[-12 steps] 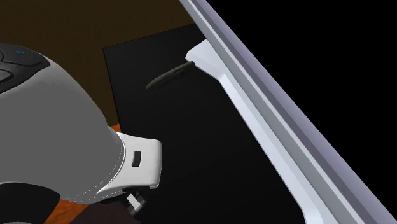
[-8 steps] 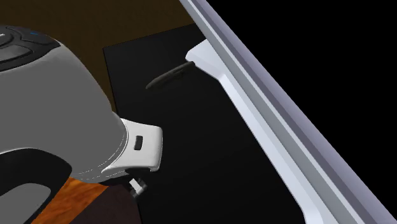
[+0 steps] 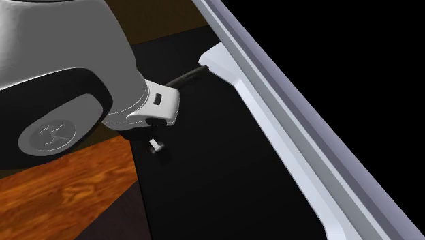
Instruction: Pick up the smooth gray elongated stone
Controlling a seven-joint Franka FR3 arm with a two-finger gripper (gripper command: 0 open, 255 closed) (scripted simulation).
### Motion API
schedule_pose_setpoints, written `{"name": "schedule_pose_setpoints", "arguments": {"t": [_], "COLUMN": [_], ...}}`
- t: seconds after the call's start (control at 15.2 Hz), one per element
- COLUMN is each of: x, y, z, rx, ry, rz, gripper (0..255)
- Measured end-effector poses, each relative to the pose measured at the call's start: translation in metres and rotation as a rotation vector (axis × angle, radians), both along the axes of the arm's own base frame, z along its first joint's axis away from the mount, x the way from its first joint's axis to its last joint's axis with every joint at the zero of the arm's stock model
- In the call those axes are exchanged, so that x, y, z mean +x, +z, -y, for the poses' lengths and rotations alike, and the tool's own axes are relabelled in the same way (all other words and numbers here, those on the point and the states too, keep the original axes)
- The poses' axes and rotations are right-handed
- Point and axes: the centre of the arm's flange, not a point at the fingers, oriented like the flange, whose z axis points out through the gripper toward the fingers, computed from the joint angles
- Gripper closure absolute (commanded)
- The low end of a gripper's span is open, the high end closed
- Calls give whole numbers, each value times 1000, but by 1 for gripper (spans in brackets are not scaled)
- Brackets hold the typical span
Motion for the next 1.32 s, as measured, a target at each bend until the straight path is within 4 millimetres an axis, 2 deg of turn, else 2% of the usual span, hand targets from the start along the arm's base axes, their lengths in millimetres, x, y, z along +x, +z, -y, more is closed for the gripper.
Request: {"name": "schedule_pose_setpoints", "arguments": {"t": [0.2,0.33,0.86,1.12,1.32], "x": [30,49,127,166,189], "y": [-4,-2,-7,-2,-3], "z": [-25,-34,-91,-120,-129], "rx": [3,4,10,13,14], "ry": [-32,-54,-139,-181,-206], "rz": [27,45,116,151,170], "gripper": [0,0,0,0,0]}}
